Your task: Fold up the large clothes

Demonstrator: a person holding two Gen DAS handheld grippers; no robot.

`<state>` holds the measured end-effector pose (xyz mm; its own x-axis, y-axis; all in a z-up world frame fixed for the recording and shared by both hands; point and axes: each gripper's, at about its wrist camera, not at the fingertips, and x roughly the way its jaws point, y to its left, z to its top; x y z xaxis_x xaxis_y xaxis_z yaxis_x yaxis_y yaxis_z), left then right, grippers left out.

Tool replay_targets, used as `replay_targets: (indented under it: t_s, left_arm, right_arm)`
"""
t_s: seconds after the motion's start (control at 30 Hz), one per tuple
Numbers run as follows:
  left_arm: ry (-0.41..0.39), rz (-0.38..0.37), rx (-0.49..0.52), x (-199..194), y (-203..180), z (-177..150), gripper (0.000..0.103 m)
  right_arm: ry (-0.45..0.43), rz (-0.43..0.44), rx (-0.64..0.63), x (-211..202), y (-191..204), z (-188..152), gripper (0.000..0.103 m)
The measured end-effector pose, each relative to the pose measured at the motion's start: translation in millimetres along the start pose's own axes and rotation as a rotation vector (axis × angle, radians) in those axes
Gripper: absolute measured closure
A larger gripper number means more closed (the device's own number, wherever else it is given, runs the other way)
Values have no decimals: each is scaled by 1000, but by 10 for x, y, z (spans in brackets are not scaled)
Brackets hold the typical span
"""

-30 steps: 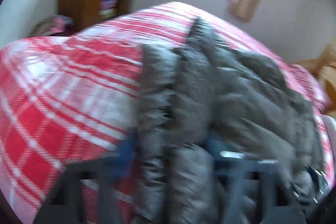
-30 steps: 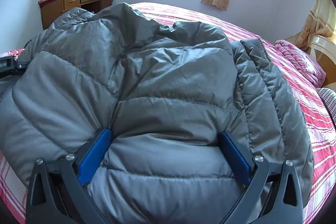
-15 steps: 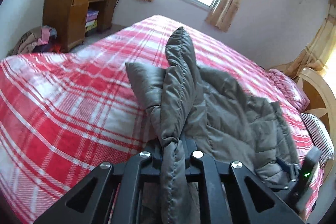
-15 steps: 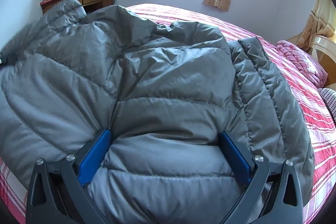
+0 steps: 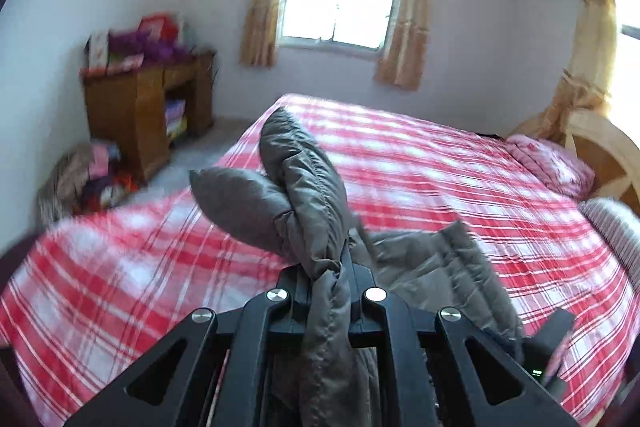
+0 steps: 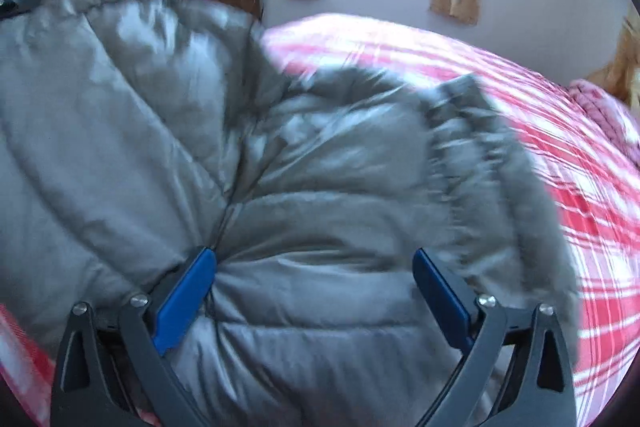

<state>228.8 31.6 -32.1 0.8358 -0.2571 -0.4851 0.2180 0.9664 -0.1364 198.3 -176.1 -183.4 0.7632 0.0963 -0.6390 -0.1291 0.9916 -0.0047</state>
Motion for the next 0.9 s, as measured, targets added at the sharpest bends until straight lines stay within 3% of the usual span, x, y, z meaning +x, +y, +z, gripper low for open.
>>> replay_targets:
  t_s: [0.2,0.37,0.53,0.7,0.77,0.8,0.87,0.9]
  left_arm:
    - [-21,-60,251,251,-1306,-45,95]
    - [-16,11,509,764,-2356,-518,95]
    - [47,41,652,1302,-2953,-1065,94]
    - [-9,64,826,1306,-3272,-1360,86]
    - [-28,48,826,1151,-3298,-1307,79]
    - [-43,48,831,1044,-3315,-1260,69]
    - [-130,43,835,702,-3311,-1138,34]
    - [-167,52,828,568,-3301,-1082,9]
  right_arm:
    - [-117,-80,206,-470,-992,-151,2]
    - [-103,-203,355,-535,-1797,-417,2]
    - [-85,-264,452,-583,-2236,-676,2]
    - [-58,-274,497,-656,-2391,-886,2]
    - [-58,-261,527,-648,-2460,-916,2]
    - [-60,-263,531,-649,-2485,-924,2]
    - [-64,-263,539,-657,-2518,-913,2]
    - [-65,-265,538,-661,-2531,-909,2]
